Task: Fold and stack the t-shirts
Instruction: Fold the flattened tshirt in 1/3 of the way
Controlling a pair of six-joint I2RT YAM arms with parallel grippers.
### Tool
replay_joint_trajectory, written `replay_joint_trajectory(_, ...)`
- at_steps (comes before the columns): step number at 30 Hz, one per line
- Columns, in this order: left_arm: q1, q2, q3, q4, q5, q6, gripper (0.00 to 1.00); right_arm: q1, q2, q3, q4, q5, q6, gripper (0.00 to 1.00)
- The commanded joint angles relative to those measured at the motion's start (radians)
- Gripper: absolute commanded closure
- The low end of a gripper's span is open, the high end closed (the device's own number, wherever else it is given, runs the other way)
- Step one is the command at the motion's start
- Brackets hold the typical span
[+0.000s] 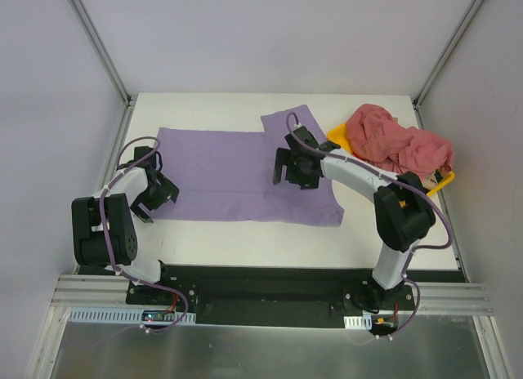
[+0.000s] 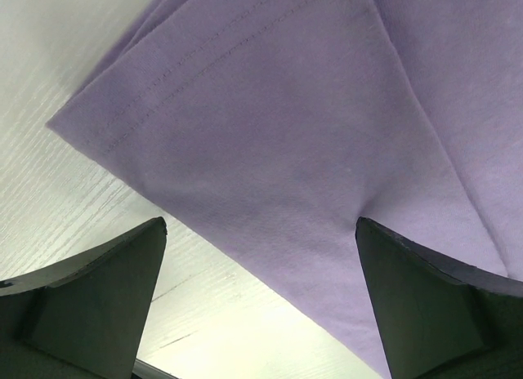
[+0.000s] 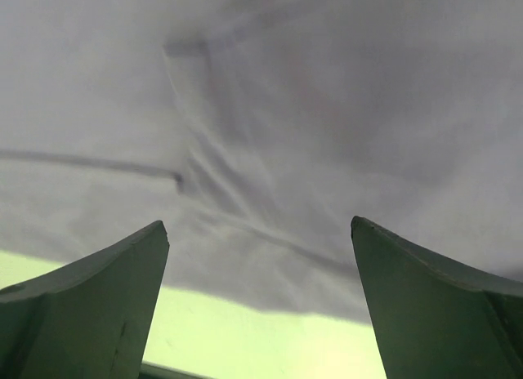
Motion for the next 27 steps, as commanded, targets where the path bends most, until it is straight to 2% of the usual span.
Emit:
replay_joint_trajectory(1,0.011,-0.028,-0.009,-0.046,-0.043,-0.01,0.01,0.034,-0.15,-0.171,-0.044,-0.016,-0.079,0.04)
replay_joint_trajectory(5,0.011,-0.063,-0.044,-0.092,-0.097,-0.058,0.01,0.034,-0.225,-0.3,-0.056,0.062,-0.065,0.04)
replay_joint_trajectory(21,0.011,-0.253,-0.254,-0.134,-0.076,-0.225,0.01,0.014,-0.517,-0.735,-0.017,0.107,-0.022,0.04)
replay_joint_trajectory(27,0.011,-0.362,-0.279,-0.175,-0.034,-0.242,0.01,0.003,-0.714,-0.877,-0.079,0.113,0.047,0.04)
